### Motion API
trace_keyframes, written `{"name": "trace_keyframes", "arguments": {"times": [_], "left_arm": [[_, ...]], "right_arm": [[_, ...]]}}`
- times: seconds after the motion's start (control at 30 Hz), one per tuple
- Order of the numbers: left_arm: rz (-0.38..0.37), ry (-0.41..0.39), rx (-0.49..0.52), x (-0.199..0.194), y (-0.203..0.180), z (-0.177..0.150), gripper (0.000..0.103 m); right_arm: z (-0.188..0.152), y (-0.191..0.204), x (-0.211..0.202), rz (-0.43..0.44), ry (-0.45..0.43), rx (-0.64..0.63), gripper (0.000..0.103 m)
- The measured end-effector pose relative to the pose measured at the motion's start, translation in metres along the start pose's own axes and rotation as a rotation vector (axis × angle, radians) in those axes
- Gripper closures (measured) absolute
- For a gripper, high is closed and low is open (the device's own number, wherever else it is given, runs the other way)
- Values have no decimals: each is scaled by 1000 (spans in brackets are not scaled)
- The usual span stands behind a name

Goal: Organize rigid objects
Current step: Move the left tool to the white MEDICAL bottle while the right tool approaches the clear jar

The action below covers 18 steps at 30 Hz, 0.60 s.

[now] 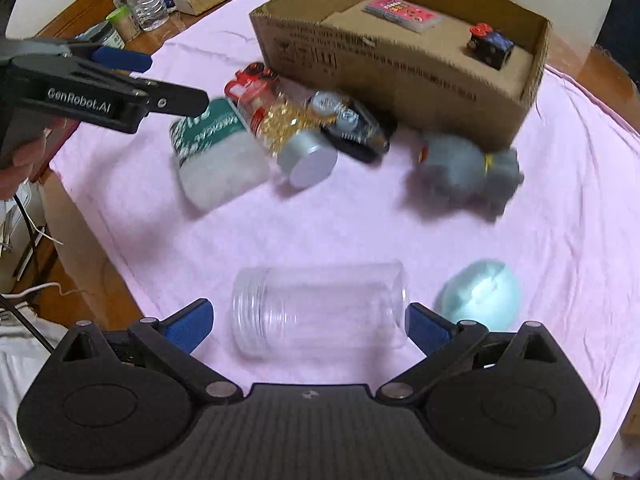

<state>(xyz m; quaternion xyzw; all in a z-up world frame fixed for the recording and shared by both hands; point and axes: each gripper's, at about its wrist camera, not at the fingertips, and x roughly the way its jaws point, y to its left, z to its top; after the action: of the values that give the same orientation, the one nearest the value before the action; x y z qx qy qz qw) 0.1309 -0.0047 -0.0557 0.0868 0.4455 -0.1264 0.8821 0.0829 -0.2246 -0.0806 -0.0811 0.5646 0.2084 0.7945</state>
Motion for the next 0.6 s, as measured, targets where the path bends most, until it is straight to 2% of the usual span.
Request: {"name": "trace_keyframes", "arguments": {"times": [0.23,0.3,0.43,0.6], "left_arm": [[22,47,48,-5,-15,-11,1],[18,51,70,-7,-17,-14,1],[-19,70,111,-1,-17,-18,1],[-57,90,168,13,-15,-18,1]], "right_arm": [[-9,9,9,-109,-58,52,1],[-11,7,9,-132,-85,80,8],[-15,3,3,-176,-144,173,9],[-14,-6,4,-265,-132,327,9]]}}
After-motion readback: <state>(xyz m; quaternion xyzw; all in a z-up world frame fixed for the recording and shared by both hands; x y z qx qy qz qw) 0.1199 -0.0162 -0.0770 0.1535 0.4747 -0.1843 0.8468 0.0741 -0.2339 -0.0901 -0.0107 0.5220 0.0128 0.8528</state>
